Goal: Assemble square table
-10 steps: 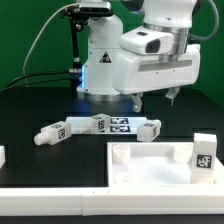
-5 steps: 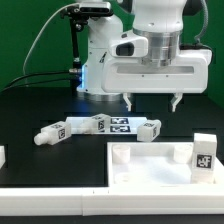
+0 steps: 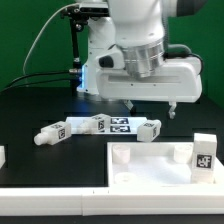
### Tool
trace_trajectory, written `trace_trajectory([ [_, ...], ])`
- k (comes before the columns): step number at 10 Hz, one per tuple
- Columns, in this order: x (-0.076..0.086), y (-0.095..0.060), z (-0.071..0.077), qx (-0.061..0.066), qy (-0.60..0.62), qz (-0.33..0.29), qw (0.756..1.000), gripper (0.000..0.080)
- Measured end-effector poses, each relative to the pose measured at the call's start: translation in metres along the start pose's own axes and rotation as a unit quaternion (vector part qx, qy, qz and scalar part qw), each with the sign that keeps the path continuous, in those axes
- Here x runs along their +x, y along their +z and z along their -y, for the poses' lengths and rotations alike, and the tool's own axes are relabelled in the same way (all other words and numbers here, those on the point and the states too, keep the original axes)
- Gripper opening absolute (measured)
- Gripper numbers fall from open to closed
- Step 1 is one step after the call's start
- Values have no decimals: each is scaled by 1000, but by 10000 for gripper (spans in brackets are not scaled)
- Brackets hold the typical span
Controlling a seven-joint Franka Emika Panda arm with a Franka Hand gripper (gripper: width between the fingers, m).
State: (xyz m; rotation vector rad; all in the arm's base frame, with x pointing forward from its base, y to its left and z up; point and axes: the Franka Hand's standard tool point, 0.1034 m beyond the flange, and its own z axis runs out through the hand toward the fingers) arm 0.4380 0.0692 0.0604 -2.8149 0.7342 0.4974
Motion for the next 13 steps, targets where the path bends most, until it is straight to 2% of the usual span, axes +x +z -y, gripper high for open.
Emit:
trace_trajectory([
  [1,1,0,0,-1,-1,3,1000,649],
  [2,-4,2,-3,-5,-5,36,999,649],
  [3,-4,3,-7,-8,-3,81,997,649],
  [5,3,5,-11,-4,19,170,985,649],
  [6,2,6,-11,-8,24,217,976,649],
  [7,5,5,-4,-14,13,240,971,649],
  [8,6,5,2,-14,1,245,970,649],
  [10,5,7,1,-12,1,247,969,649],
  [11,5,8,1,-7,5,251,968,649],
  [12,4,16,-4,6,23,269,963,649],
  [13,5,21,-11,6,31,281,959,649],
])
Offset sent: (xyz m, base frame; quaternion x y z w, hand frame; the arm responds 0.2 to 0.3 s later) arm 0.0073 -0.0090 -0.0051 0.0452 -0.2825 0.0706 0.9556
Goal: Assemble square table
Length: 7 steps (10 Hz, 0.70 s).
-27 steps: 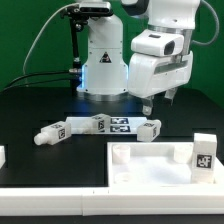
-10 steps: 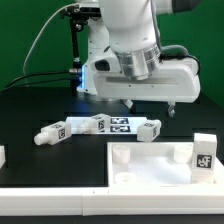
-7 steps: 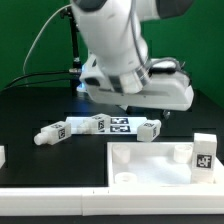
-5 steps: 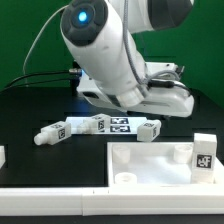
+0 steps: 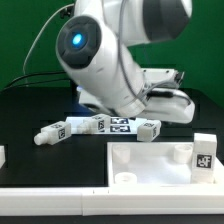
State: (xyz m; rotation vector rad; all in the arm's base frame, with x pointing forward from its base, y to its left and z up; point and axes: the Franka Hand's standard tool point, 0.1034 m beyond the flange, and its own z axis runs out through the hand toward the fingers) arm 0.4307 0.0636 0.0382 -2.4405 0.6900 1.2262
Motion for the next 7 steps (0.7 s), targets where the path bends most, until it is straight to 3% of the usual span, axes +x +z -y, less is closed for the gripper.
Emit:
trace_trajectory([
  [4,5,2,-2,3,2,-6,1000,649],
  [6,10,14,-10,25,25,24,999,649],
  [7,12,18,-10,27,28,33,999,649],
])
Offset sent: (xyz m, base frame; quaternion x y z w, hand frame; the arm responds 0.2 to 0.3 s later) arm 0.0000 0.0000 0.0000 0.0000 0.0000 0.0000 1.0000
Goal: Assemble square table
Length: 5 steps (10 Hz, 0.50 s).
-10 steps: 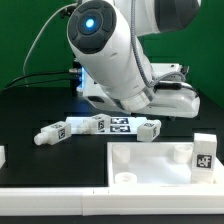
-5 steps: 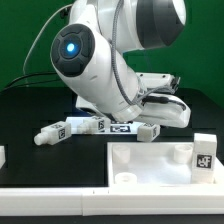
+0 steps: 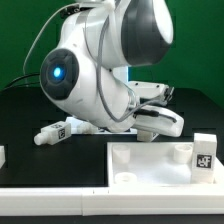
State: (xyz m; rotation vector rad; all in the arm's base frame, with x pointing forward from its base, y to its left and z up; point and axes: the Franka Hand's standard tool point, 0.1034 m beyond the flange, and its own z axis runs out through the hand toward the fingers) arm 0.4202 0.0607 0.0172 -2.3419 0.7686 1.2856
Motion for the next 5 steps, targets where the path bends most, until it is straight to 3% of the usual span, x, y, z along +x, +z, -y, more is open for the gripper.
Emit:
trace_trajectory([
  [3,0,2,1,-2,-1,0,1000,649],
  [5,0,2,1,-2,-1,1,1000,387],
])
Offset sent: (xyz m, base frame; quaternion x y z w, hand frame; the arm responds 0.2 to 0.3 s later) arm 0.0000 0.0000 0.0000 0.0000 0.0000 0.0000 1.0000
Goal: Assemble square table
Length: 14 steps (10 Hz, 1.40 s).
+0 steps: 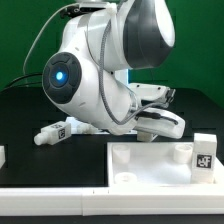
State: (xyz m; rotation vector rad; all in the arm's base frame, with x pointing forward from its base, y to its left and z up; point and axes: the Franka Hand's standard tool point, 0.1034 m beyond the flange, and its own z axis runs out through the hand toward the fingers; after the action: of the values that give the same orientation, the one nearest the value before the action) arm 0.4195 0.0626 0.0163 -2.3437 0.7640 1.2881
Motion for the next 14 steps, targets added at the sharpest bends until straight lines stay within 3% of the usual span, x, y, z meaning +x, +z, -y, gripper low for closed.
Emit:
trace_trajectory([
  [1,0,0,0,0,0,0,1000,281],
  [3,-2,-5,3,1,-4,-11,1000,281],
  [4,-16,-24,7,3,-13,-4,1000,281],
  [6,-41,-76,23,18,-52,-61,997,281],
  [7,-42,-85,29,15,-57,-122,991,281],
  [8,-50,-76,33,6,-62,-166,984,281],
  [11,-48,-84,37,16,-72,-256,964,281],
  [14,-59,-158,55,17,-122,-344,931,281],
])
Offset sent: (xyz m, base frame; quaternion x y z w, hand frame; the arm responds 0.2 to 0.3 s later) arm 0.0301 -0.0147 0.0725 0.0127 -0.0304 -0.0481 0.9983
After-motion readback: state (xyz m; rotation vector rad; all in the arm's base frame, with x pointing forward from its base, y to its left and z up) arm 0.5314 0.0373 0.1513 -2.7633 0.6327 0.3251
